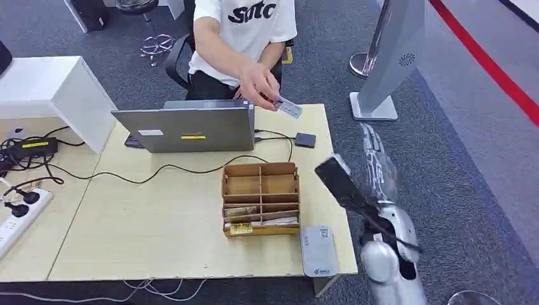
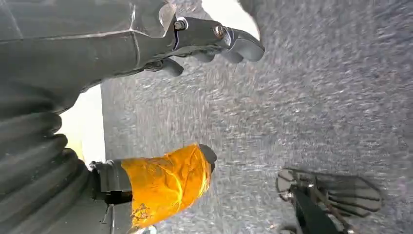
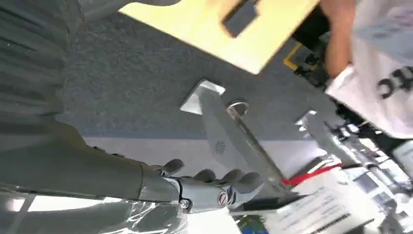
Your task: Pass the card to the sensor for recognition and then transmit it.
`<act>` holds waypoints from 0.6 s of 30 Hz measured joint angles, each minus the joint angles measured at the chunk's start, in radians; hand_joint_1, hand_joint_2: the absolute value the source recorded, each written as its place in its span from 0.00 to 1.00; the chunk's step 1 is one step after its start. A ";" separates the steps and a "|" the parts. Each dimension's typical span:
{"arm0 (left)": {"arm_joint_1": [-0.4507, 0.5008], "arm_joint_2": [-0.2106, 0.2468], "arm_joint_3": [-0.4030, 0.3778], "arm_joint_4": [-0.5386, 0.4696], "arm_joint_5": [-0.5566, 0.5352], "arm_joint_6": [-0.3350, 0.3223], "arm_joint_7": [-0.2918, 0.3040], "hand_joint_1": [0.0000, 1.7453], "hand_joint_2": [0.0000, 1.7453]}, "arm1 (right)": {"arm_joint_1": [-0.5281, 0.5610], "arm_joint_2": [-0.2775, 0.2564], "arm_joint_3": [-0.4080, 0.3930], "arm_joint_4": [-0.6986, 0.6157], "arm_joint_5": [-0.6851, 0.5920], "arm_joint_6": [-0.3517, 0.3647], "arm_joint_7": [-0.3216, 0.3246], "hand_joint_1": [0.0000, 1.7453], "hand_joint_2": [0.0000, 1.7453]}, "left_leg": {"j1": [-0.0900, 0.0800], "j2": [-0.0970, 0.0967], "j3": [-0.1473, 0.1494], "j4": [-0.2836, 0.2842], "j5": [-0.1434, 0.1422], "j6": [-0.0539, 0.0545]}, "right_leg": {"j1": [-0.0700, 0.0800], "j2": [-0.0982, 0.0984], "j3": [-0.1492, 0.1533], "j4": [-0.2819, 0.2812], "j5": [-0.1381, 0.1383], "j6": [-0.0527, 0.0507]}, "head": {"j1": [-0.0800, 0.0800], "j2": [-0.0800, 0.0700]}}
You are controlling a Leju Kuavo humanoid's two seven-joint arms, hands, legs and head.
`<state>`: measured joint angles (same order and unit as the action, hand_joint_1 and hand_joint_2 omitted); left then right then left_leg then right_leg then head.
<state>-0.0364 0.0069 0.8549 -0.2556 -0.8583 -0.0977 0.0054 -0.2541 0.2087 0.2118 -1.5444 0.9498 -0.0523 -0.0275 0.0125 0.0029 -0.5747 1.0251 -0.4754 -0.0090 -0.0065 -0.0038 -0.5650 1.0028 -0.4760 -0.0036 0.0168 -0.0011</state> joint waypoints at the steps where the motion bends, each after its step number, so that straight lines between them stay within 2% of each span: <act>1: -0.004 0.003 -0.003 0.000 -0.005 0.000 0.002 0.00 1.00 | -0.040 0.001 0.010 0.043 -0.004 -0.004 0.004 0.00 1.00 | 0.000 -0.002 0.000 0.000 0.000 0.000 | 0.000 -0.002 0.001 0.000 0.000 0.000 | 0.001 0.000; 7: -0.004 0.011 -0.008 0.000 -0.015 0.000 0.003 0.00 1.00 | -0.116 0.002 0.030 0.153 -0.005 -0.005 0.014 0.00 1.00 | 0.000 -0.003 -0.002 0.000 0.000 0.000 | 0.000 -0.003 -0.001 0.000 0.000 0.000 | 0.000 0.000; 18: -0.004 0.018 -0.010 0.000 -0.027 0.001 0.001 0.00 1.00 | -0.131 0.002 0.031 0.191 -0.018 -0.004 0.017 0.00 1.00 | 0.000 -0.003 -0.004 0.000 0.000 0.000 | 0.000 -0.003 -0.003 0.000 0.000 0.000 | 0.000 0.000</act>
<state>-0.0406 0.0248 0.8454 -0.2552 -0.8858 -0.0969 0.0061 -0.3854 0.2110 0.2426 -1.3535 0.9319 -0.0561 -0.0103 0.0123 0.0000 -0.5786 1.0252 -0.4758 -0.0090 -0.0066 -0.0066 -0.5679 1.0026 -0.4765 -0.0035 0.0172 -0.0011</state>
